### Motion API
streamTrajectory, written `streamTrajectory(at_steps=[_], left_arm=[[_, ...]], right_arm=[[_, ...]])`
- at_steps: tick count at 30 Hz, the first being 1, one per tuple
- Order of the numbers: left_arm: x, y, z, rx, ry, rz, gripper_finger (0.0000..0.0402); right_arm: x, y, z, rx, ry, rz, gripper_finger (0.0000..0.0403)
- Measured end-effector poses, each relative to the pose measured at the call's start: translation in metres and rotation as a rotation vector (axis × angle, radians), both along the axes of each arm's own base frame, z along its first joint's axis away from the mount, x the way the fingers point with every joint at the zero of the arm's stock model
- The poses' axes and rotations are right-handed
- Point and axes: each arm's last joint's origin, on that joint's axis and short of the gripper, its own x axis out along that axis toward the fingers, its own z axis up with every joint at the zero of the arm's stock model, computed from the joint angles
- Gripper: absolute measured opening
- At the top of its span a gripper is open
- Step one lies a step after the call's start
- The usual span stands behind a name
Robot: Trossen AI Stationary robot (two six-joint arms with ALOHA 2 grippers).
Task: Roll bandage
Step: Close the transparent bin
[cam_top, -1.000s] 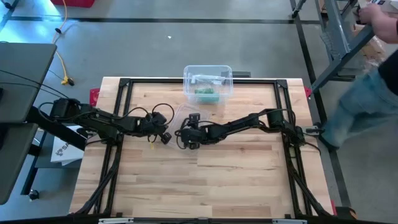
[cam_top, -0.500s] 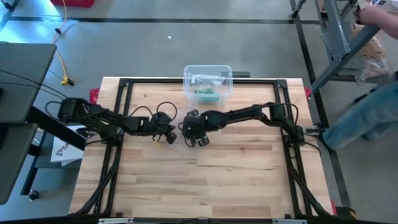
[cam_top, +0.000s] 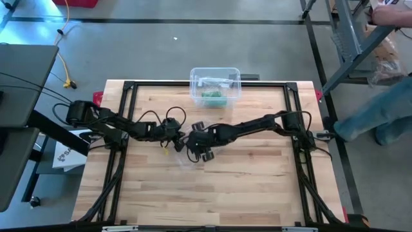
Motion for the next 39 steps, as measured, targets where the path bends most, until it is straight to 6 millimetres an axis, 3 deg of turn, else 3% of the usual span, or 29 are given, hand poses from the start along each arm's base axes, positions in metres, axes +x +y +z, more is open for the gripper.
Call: streamTrajectory(at_steps=[9,14,23,29,39], left_arm=[[0.000,-0.001,0.000,0.026,0.016,-0.040,0.0000],[0.000,-0.001,-0.001,0.041,0.026,-0.051,0.0000],[0.004,0.000,-0.012,0.041,0.043,-0.051,0.0000],[0.004,0.000,-0.015,0.022,0.047,-0.031,0.0000],[0.004,-0.001,-0.014,-0.002,0.043,-0.054,0.0000]], right_arm=[[0.009,-0.025,-0.012,-0.135,0.014,0.165,0.0176],[0.013,-0.028,-0.030,-0.187,0.045,0.262,0.0176],[0.022,-0.031,-0.052,-0.289,0.041,0.278,0.0176],[0.022,-0.026,-0.059,-0.279,0.011,0.065,0.0176],[0.023,-0.004,-0.057,-0.340,-0.065,-0.070,0.0176]])
